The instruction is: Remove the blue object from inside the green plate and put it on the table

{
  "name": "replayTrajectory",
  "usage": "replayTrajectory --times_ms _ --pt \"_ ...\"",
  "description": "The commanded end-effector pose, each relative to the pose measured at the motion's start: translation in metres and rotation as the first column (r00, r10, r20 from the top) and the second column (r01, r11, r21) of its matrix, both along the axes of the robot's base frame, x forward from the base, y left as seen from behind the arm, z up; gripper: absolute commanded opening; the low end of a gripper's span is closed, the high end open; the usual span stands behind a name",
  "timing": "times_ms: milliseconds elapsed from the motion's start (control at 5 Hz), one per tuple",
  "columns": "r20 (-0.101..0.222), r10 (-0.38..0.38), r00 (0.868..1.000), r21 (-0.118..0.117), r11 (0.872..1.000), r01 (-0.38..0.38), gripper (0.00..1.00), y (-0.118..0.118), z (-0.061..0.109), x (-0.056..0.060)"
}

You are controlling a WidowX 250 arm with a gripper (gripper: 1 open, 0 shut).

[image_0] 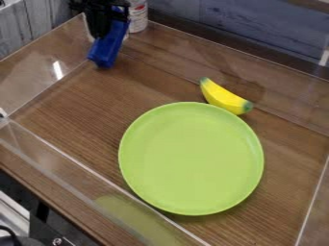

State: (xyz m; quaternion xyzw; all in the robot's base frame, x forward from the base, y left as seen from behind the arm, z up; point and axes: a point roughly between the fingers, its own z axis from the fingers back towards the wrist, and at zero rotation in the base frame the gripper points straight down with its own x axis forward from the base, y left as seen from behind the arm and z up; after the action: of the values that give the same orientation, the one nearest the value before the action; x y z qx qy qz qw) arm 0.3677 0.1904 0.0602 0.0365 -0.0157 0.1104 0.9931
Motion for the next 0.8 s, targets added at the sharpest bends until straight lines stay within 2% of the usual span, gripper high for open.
replayTrajectory --times_ms 0,400,600 --pt "-0.06 0.0 0.998 -0.022 1.0 -0.001 0.0 -0.002 -0.046 0.001" --pt "-0.103 0.001 0.995 -0.022 1.0 -0.004 0.0 0.006 -0.074 -0.007" --pt "-0.105 -0.007 0.994 -0.03 1.0 0.004 0.0 -0.001 -0.07 -0.026"
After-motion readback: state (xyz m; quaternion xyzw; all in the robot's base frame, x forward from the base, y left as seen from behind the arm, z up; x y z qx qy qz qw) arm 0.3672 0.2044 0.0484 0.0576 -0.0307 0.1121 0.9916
